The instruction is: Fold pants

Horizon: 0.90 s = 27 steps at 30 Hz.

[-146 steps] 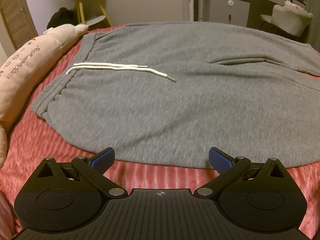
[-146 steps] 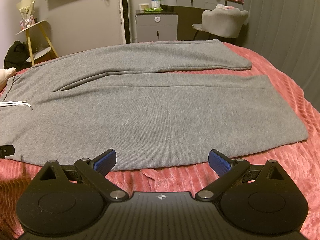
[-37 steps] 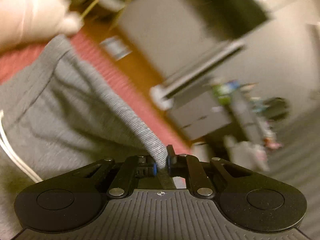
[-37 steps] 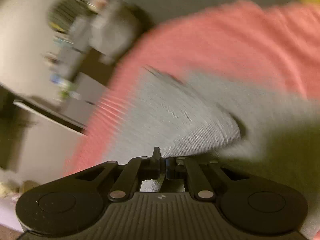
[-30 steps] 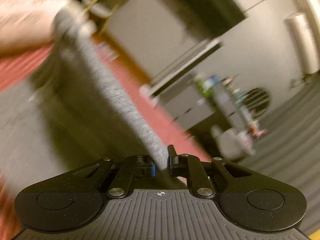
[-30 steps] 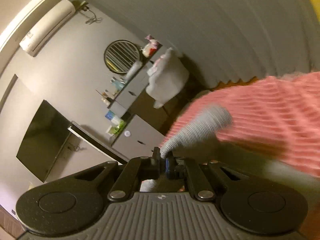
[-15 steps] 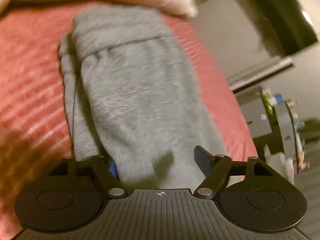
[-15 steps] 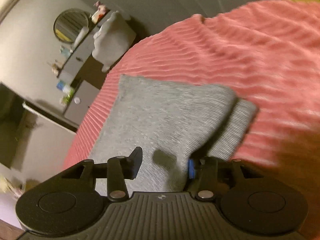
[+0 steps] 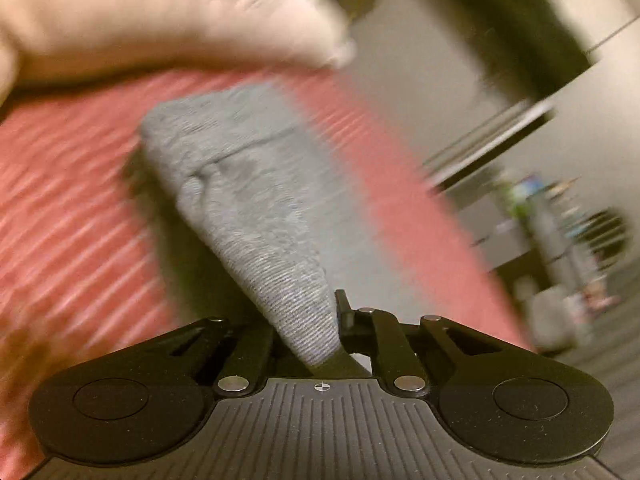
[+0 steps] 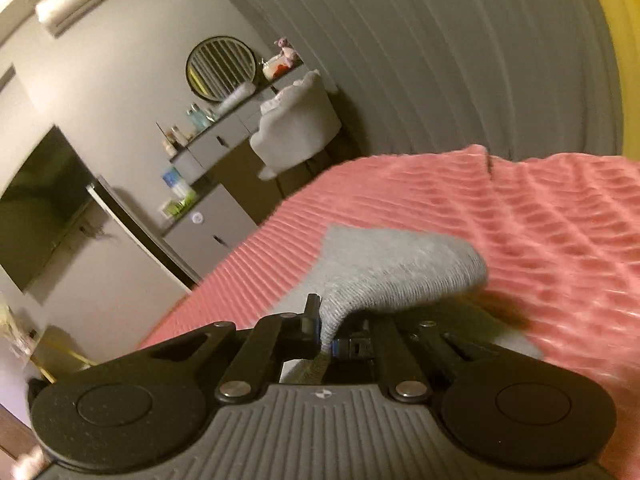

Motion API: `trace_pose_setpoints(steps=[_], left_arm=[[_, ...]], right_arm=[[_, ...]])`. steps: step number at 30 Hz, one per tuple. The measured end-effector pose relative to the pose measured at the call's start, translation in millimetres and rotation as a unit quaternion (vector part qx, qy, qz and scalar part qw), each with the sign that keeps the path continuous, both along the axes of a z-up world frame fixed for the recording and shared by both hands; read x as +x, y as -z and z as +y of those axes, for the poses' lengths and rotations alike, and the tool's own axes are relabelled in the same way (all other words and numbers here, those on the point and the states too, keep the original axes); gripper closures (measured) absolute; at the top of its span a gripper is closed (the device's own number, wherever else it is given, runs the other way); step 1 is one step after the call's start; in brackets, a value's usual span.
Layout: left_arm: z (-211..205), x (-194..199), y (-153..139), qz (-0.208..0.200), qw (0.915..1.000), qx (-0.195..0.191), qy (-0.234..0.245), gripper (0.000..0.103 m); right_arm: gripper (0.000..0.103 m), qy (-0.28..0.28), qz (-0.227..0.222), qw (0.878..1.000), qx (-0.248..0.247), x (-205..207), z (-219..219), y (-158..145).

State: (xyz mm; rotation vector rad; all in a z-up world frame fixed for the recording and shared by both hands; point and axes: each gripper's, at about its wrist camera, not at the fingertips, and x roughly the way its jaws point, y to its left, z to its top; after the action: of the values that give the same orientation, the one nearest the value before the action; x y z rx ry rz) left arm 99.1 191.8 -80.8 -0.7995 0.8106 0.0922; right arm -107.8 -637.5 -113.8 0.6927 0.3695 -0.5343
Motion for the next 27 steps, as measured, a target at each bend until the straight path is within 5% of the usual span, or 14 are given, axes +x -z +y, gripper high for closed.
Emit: trace_pose_setpoints(steps=[3, 4, 6, 8, 10, 12, 15, 17, 19, 22, 25, 26, 27], left_arm=[[-1.8, -1.2, 20.3, 0.044, 0.9988, 0.019, -0.008, 0.085], [-1.8, -2.9, 15.4, 0.043, 0.9988, 0.018, -0.015, 0.079], [-0.4, -7.3, -1.8, 0.052, 0.9974, 0.039, -0.033, 0.052], [-4.5, -17.4, -32.4, 0.058, 0.9857, 0.130, -0.090, 0.025], [-19.2, -26.7, -58.7, 0.025, 0.9615, 0.233, -0.144, 0.022], [-49.8, -23.7, -73.9, -0.049, 0.9566, 0.268, -0.103, 0.022], [-112.2, 1.2, -62.3, -0.095, 0.9673, 0.234, 0.024, 0.017], [-166.4, 21.4, -39.3, -0.110, 0.9638, 0.220, 0.103, 0.017], [-219.9, 41.6, -17.0, -0.120, 0.9464, 0.242, 0.176, 0.017], [-272.0, 56.9, 9.3, -0.131, 0.9184, 0.303, 0.218, 0.019], [-286.6, 75.1, 33.5, -0.130, 0.9007, 0.352, 0.220, 0.010], [-291.0, 72.7, 39.0, -0.136, 0.8899, 0.376, 0.219, 0.004], [-289.0, 77.3, 41.7, -0.136, 0.8890, 0.379, 0.219, 0.003]], right_arm=[[0.097, 0.012, 0.112, 0.994, 0.014, 16.7, -10.0, 43.1], [0.097, 0.013, 0.112, 0.993, 0.022, 16.5, -12.3, 49.3], [0.086, 0.025, 0.111, 0.993, 0.024, 14.2, -13.9, 38.9], [0.073, 0.074, 0.145, 0.987, -0.011, 11.8, -12.0, 24.7], [0.063, 0.139, 0.197, 0.966, -0.090, 15.8, -0.6, 8.7], [0.063, 0.156, 0.188, 0.958, -0.150, 25.4, 19.2, -3.8], [0.063, 0.033, 0.129, 0.976, -0.174, 70.1, 85.1, -14.1], [0.063, -0.101, 0.114, 0.967, -0.202, 105.8, 151.1, -12.9], [0.063, -0.256, 0.098, 0.932, -0.238, 140.4, 223.8, -3.6], [0.063, -0.365, 0.084, 0.883, -0.283, 174.4, 298.0, 17.3], [0.055, -0.372, 0.090, 0.876, -0.292, 200.3, 307.0, 38.6], [0.039, -0.366, 0.084, 0.878, -0.297, 203.6, 299.6, 42.4], [0.020, -0.358, 0.086, 0.881, -0.297, 206.0, 290.1, 43.1]])
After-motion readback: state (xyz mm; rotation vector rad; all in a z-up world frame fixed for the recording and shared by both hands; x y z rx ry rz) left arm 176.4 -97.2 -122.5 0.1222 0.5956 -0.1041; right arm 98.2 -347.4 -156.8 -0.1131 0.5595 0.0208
